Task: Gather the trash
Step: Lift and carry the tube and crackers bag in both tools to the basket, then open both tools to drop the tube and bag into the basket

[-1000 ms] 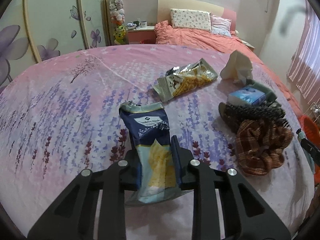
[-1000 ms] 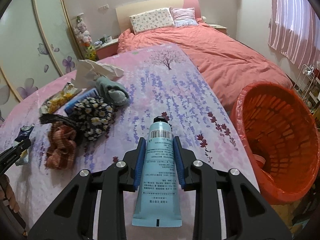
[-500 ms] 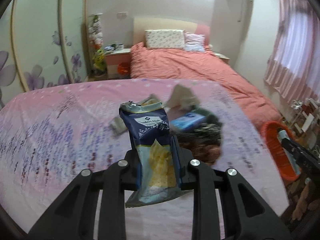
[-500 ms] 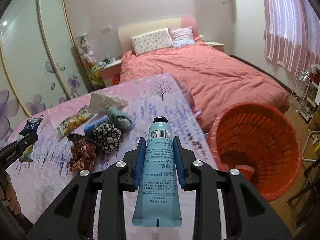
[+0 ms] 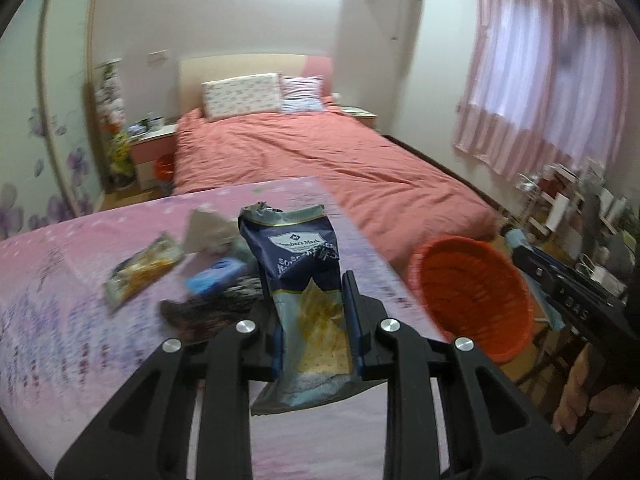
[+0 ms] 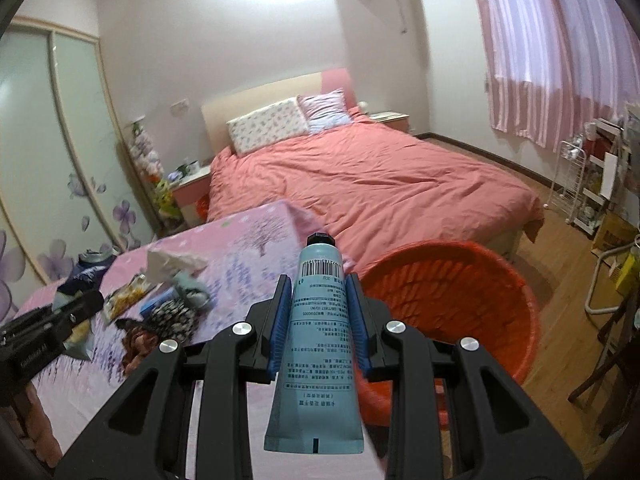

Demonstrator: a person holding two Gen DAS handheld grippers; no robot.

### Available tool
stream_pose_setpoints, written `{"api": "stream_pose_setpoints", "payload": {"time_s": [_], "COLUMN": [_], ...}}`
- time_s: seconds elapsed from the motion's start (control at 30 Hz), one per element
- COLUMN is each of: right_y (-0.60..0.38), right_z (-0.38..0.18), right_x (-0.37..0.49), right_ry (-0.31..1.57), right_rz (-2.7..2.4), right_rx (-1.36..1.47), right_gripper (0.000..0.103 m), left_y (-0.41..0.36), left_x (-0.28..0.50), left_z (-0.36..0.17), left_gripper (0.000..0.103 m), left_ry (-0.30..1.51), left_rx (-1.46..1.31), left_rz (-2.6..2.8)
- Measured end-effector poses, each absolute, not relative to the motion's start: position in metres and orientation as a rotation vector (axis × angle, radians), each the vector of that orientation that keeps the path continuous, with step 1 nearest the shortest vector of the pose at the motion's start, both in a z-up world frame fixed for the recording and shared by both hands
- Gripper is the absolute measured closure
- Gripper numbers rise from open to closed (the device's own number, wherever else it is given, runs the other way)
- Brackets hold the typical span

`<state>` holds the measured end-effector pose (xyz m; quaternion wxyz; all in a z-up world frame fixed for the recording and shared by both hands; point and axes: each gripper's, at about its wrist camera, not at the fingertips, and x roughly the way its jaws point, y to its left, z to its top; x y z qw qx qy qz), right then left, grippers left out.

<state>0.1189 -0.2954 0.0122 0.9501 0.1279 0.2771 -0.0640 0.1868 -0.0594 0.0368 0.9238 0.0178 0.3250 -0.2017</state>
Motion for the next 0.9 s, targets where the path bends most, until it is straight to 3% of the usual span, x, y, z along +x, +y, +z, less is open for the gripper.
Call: {"api": "stream_pose_setpoints", "payload": {"time_s": [0.6, 0.7, 0.8, 0.83, 0.87, 0.9], "right_y": [-0.399, -0.407, -0.418, -0.421, -0.422, -0.423], "right_z": [-0.021, -0.026, -0.036, -0.042, -0.047, -0.050], "right_x": [0.135, 0.139, 0.146, 0.148, 0.148, 0.147], "right_ry": [0.573, 0.581, 0.600, 0.613, 0.625, 0.631], "right_rz": [-0.265, -0.270, -0.261, -0.263, -0.267, -0.272], "right_rx": [0.400, 0.424, 0.467, 0.476, 0.480, 0.482], "right_gripper": [0.074, 0.074, 0.073, 0.069, 0.055, 0.049], "left_y": [-0.241, -0.258, -0.271, -0.273, -0.272, -0.269], "left_x": [0.209, 0.216, 0.227, 0.230, 0.232, 0.235], "left_z": [-0.008, -0.020, -0.034, -0.039, -0.043, -0.047], "left_gripper": [0.076, 0.072, 0.052, 0.047, 0.046, 0.046], "left_ry": [0.746, 0.774, 0.805, 0.813, 0.822, 0.828], "left_rx": [0.078, 0.088, 0.104, 0.114, 0.120, 0.122], "left_rz": [-0.736, -0.757, -0.748, -0.727, -0.711, -0.701]}}
